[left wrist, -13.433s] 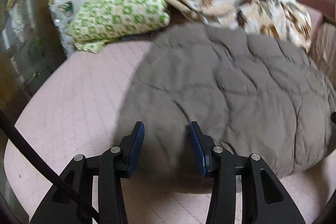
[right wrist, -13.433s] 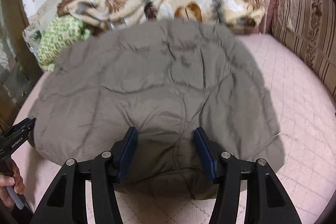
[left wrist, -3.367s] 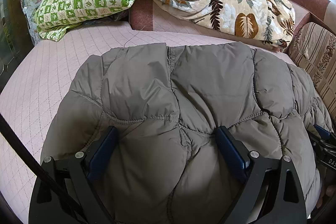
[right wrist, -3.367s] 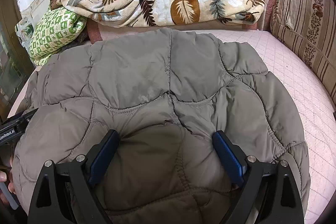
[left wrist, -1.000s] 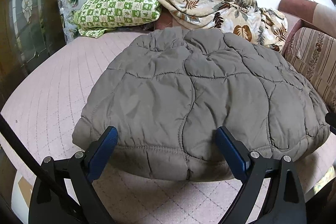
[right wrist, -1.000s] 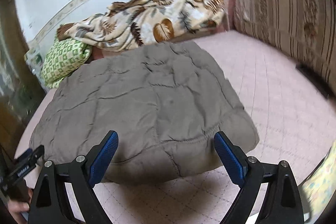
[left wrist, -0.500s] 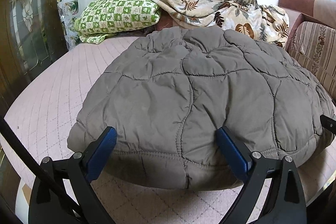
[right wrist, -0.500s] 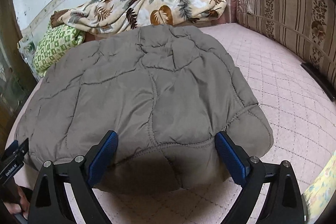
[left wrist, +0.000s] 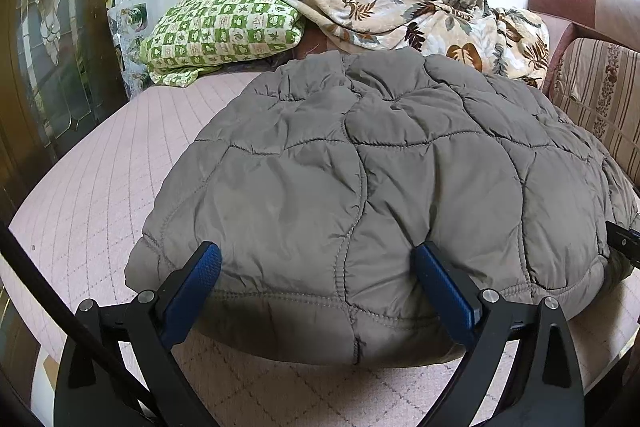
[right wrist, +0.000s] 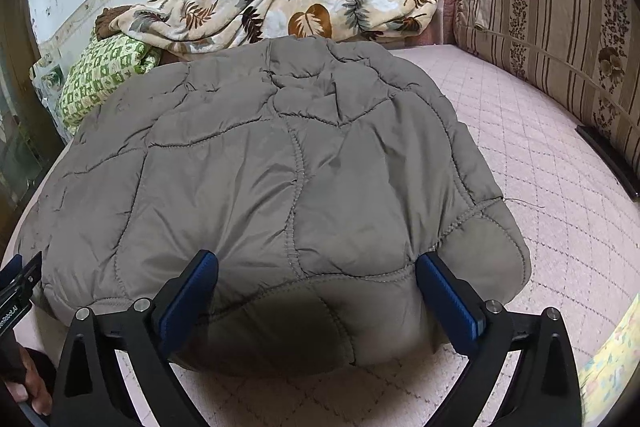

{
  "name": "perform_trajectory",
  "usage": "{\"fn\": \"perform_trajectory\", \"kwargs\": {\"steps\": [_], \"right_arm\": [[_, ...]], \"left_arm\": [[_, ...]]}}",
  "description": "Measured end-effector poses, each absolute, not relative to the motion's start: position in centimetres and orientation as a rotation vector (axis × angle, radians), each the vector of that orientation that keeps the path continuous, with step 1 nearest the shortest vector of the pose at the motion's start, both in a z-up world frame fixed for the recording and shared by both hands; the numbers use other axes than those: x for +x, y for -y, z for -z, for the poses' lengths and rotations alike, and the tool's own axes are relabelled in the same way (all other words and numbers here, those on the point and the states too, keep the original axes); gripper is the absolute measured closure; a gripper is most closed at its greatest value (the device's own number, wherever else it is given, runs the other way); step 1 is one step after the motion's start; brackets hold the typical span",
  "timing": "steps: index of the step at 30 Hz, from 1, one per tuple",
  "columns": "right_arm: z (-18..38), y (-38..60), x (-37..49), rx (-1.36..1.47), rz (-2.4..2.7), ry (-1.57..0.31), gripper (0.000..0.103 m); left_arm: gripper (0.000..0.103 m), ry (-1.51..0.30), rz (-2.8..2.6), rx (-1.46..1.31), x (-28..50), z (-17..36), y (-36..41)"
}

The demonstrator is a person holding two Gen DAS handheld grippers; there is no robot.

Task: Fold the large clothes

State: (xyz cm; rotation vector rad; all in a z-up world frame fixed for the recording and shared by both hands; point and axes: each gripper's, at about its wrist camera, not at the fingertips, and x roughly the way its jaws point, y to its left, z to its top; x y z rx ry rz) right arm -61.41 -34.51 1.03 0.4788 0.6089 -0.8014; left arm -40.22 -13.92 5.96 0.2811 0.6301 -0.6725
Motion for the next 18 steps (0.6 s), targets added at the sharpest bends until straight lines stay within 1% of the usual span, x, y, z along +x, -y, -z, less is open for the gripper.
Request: {"fn": "perform_trajectory", "kwargs": {"steps": [8, 11, 16, 18], "right_arm": [[-1.5, 34.1, -61.5, 0.450, 0.818, -0.604, 0.002], [-2.7, 32.8, -62.0, 0.380, 0.855, -0.552, 0.006], [-4.6, 30.4, -62.0, 0.250, 0.849, -0.449, 0.007], [-4.7, 30.0, -61.5, 0.240, 0.797, -0.446, 0.007]], "left_arm": [[0.005, -0.629, 0.673, 0.282, -40.2, -5.9, 13.9], [0.005, -0.628, 0.673, 0.284, -40.2, -5.9, 13.9], [0.005, -0.627, 0.673, 0.285, -40.3, -5.9, 13.9], [0.005, -0.627, 0.674, 0.285, -40.2, -5.9, 13.9]]}}
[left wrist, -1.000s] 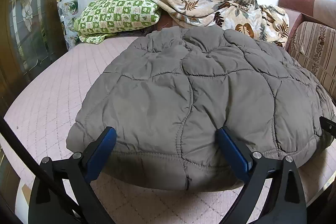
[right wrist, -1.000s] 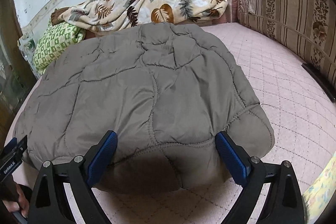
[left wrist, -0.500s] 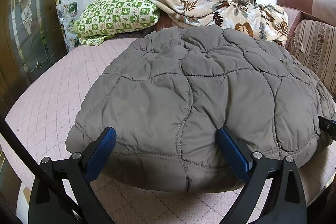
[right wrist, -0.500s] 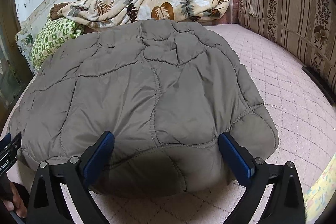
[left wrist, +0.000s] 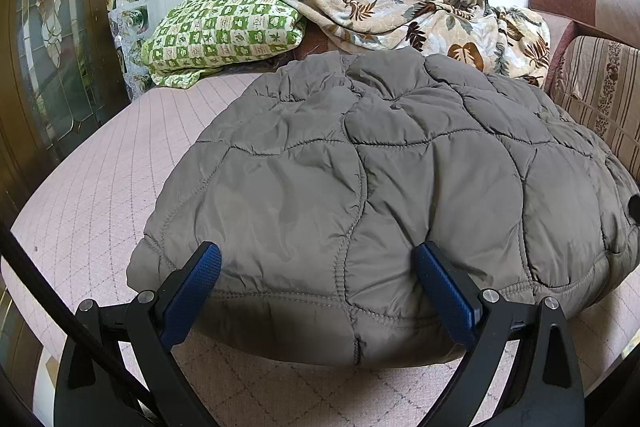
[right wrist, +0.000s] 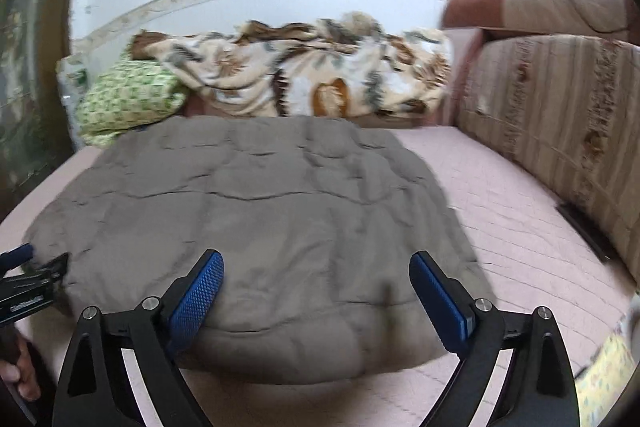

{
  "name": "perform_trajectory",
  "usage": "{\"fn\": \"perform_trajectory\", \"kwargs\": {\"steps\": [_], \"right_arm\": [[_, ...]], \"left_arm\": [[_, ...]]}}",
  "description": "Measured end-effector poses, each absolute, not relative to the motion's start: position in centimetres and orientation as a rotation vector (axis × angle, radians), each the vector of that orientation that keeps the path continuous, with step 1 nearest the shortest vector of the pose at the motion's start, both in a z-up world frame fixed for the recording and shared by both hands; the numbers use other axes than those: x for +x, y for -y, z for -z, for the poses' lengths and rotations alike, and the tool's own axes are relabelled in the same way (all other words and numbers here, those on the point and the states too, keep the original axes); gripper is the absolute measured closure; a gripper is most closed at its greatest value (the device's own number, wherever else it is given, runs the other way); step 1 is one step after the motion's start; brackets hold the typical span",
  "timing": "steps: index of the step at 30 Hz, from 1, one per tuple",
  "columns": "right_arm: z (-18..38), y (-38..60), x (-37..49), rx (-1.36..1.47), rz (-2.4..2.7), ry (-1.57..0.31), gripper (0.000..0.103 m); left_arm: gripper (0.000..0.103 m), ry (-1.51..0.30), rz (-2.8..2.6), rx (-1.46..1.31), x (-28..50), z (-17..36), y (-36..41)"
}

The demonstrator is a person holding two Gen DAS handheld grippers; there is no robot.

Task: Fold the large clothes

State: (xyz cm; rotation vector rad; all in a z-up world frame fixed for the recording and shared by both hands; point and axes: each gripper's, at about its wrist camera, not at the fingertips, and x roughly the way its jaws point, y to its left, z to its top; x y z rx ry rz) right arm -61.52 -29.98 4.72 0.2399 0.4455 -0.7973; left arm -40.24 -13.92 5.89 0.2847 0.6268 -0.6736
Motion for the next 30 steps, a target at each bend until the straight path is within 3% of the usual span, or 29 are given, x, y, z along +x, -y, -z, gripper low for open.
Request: {"fn": "perform_trajectory", "kwargs": {"steps": [30], "right_arm": [[-1.6, 31.1, -59.5, 0.313, 0.762, -0.607, 0.008]], "left_arm": [[0.005, -0.623, 0.673, 0.288, -40.4, -5.9, 14.0]]}}
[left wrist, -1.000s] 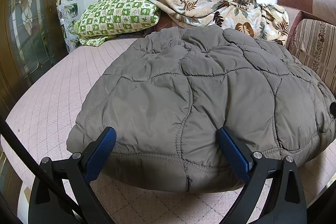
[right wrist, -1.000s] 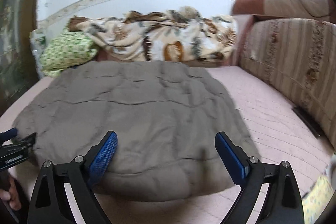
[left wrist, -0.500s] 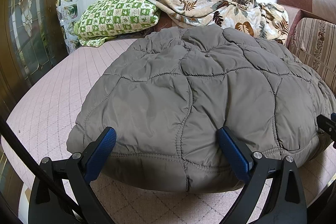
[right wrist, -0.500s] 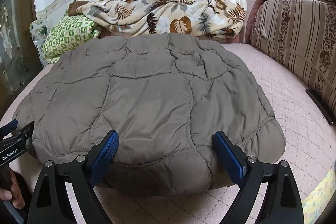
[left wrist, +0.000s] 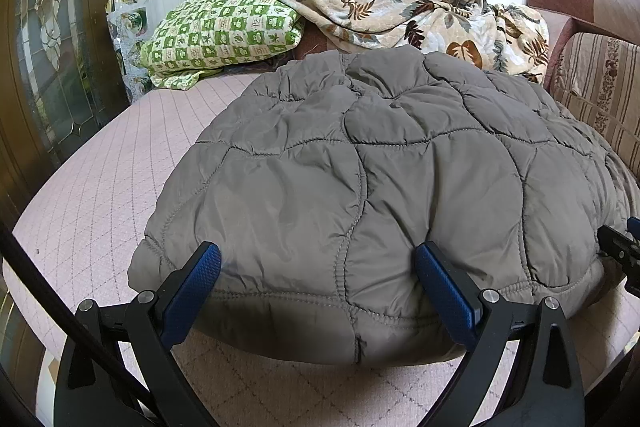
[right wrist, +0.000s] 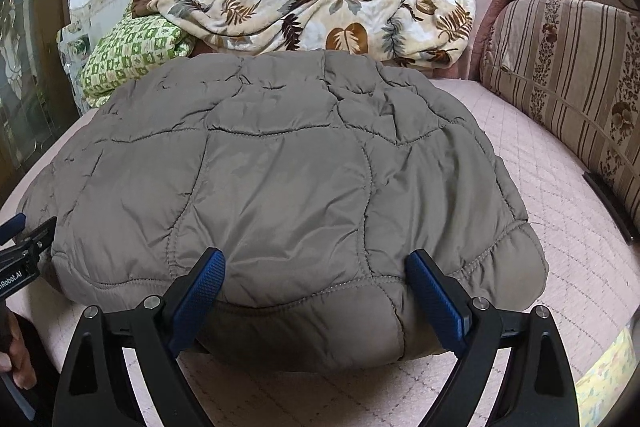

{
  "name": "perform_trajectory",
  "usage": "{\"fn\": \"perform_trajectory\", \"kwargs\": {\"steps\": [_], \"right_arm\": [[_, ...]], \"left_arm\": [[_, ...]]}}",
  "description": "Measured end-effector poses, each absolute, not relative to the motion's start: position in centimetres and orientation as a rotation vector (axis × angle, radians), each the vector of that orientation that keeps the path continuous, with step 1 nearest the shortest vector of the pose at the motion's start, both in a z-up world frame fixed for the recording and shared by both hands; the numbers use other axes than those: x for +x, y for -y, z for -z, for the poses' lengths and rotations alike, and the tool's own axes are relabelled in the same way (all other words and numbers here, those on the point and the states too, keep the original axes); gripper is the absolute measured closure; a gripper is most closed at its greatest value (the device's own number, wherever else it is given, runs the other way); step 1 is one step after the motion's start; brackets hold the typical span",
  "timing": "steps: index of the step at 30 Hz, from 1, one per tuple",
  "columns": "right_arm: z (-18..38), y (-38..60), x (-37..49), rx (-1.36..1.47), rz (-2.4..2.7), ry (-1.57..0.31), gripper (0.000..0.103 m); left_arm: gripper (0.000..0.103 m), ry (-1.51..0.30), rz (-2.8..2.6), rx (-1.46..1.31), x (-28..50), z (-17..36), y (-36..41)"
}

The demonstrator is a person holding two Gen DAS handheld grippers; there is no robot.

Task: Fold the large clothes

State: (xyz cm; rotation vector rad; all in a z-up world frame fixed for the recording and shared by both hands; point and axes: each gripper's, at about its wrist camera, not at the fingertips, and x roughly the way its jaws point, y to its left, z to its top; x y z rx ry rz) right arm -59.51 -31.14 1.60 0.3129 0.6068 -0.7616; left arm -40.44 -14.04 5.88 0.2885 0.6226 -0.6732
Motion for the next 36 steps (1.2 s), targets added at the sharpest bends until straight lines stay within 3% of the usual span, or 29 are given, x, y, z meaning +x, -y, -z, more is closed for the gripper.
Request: {"fn": "perform_trajectory", "kwargs": {"steps": [24, 31, 36], "right_arm": [[-1.8, 30.7, -59.7, 0.287, 0.761, -0.612, 0.008], [-4.6, 29.5, -62.3, 0.261, 0.760, -0.472, 0.008], [-5.3, 30.4, -65.1, 0.313, 0.822, -0.451, 0.008]], "left_arm": [[0.005, -0.593, 0.671, 0.284, -40.1, -6.1, 13.7], [0.005, -0.446, 0.710, 0.215, -39.5, -8.3, 11.7], [0.005, -0.454, 0.728, 0.244, -37.9, -8.1, 12.8]]}}
